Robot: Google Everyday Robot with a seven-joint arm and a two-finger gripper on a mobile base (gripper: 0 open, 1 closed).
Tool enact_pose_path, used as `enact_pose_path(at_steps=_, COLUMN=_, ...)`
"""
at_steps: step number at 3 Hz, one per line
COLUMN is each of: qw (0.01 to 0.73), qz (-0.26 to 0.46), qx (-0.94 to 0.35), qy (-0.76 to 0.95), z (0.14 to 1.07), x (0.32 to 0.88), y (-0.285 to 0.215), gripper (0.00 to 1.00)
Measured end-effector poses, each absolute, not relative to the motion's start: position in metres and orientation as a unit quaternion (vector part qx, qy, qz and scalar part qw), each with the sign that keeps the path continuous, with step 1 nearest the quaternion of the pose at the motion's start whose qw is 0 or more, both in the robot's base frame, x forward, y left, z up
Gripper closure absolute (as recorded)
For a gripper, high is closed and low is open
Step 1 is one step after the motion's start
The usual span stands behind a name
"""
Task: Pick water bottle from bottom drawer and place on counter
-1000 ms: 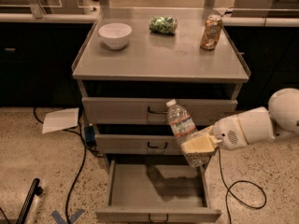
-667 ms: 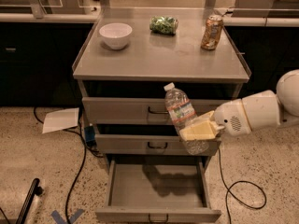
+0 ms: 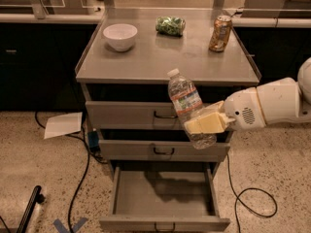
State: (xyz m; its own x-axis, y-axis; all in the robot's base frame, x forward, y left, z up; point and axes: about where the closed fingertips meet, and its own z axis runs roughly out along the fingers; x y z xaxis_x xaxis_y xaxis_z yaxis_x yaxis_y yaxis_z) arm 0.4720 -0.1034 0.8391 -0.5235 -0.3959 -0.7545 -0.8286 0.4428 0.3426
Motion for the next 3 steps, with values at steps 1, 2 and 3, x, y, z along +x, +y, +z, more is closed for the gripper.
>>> enact_pose_path(at_steps=1, qw=0.290, qz=0.386, qx=-0.376, qy=0.791, z=0.828, x=0.465, y=-0.098, gripper=1.00)
enact_pose_path(at_steps=2, qw=0.310, qz=0.387, qx=-0.386, qy=0.778, z=0.848, x=0.462, y=-0.097, gripper=1.00)
enact_pose_path(at_steps=3, qw=0.333, qz=0.377, qx=-0.404, qy=0.764, z=0.880, x=0.478, y=-0.097, gripper=1.00)
